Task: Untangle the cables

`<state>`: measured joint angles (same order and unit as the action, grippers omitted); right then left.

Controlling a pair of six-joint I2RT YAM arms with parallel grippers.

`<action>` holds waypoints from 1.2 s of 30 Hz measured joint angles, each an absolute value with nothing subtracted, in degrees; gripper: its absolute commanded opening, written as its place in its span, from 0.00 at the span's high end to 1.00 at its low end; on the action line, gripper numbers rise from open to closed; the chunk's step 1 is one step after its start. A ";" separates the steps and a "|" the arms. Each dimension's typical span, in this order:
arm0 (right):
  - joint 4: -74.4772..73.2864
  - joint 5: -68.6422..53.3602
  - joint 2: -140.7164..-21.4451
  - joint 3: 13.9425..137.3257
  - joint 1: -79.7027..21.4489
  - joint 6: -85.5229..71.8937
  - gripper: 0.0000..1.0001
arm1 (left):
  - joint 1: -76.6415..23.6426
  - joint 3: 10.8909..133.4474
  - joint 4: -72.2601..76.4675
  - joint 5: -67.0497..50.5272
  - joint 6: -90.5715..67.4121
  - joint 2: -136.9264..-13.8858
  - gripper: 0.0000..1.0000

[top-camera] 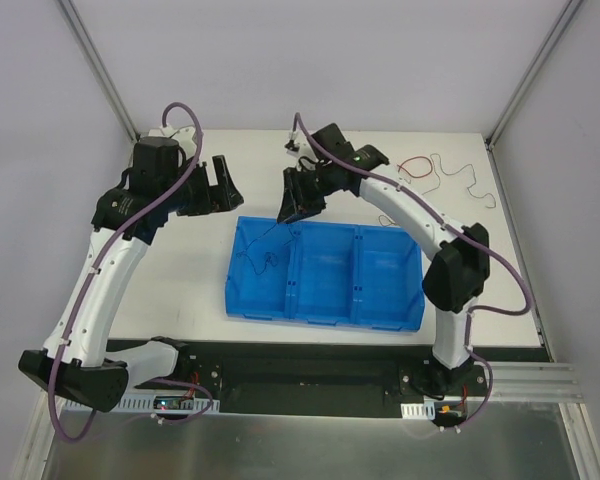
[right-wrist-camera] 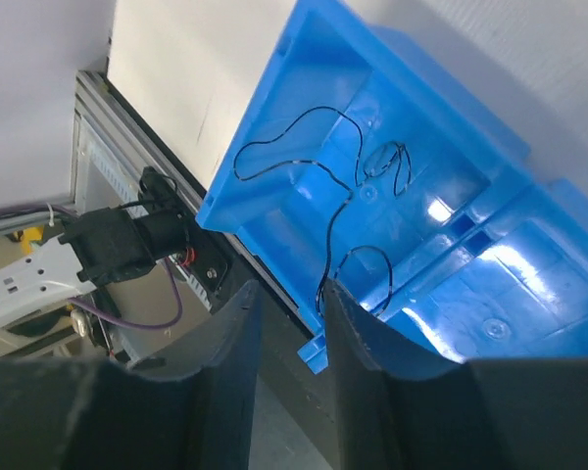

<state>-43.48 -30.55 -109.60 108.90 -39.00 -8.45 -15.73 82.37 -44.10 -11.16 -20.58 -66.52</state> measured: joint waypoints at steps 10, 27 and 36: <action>-50.24 -33.74 -117.10 114.21 -40.53 -5.17 0.41 | -16.58 79.05 -44.07 -9.04 -19.84 -66.74 0.18; -52.07 -33.82 -122.34 115.63 -49.45 -2.74 0.91 | -18.00 74.35 -43.68 -8.45 -19.59 -67.31 0.17; -52.27 -19.73 -122.30 114.17 -49.47 -2.13 0.39 | -23.81 73.71 -45.84 -4.25 -14.85 -62.96 0.14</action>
